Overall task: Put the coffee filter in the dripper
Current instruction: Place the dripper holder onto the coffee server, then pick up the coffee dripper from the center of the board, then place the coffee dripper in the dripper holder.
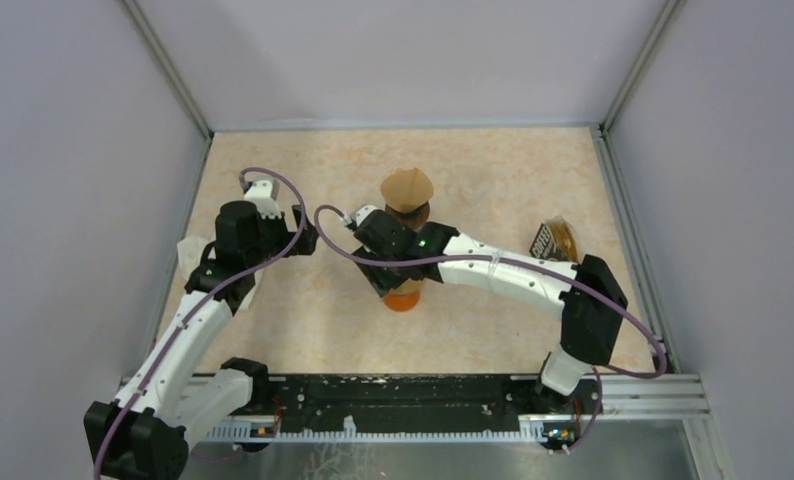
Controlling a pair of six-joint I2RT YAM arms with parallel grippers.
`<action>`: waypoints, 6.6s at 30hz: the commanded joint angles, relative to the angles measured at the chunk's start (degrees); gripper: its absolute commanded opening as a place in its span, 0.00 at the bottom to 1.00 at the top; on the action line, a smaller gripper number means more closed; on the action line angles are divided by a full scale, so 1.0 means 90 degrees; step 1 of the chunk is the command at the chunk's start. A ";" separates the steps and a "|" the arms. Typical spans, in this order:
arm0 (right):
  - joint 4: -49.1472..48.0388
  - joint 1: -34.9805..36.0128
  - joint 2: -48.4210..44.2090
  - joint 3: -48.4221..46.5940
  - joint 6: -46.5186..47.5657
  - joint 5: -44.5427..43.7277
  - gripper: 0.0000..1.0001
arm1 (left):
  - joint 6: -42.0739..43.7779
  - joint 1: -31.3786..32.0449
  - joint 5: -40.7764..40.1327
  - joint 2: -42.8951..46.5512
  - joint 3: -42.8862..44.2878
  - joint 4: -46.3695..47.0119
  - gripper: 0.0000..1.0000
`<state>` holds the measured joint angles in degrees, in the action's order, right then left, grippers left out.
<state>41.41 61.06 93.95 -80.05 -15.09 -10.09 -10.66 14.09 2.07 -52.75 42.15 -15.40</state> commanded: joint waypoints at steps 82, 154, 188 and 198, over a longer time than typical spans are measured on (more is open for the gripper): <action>-0.2974 -0.6415 0.2014 -0.0804 0.0020 0.2644 0.52 | 0.0175 -0.0130 0.0346 0.0065 0.0070 -0.0106 0.99; -0.0409 -0.3587 -0.3132 0.1114 -0.1402 0.2822 0.00 | -0.2251 0.0035 0.3417 0.0061 0.0452 -0.0340 0.93; -0.0661 -0.2303 -0.1679 0.0438 -0.1329 0.2239 0.00 | -0.3044 0.0877 0.3534 -0.0324 0.0643 0.0173 0.87; -0.0792 -0.2210 -0.1544 0.0686 -0.1331 0.2135 0.00 | -0.3045 0.1567 0.3031 -0.0694 0.0752 0.0304 0.75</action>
<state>38.41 39.97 79.44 -73.23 -27.49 9.91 -37.95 26.72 31.86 -57.98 46.46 -14.79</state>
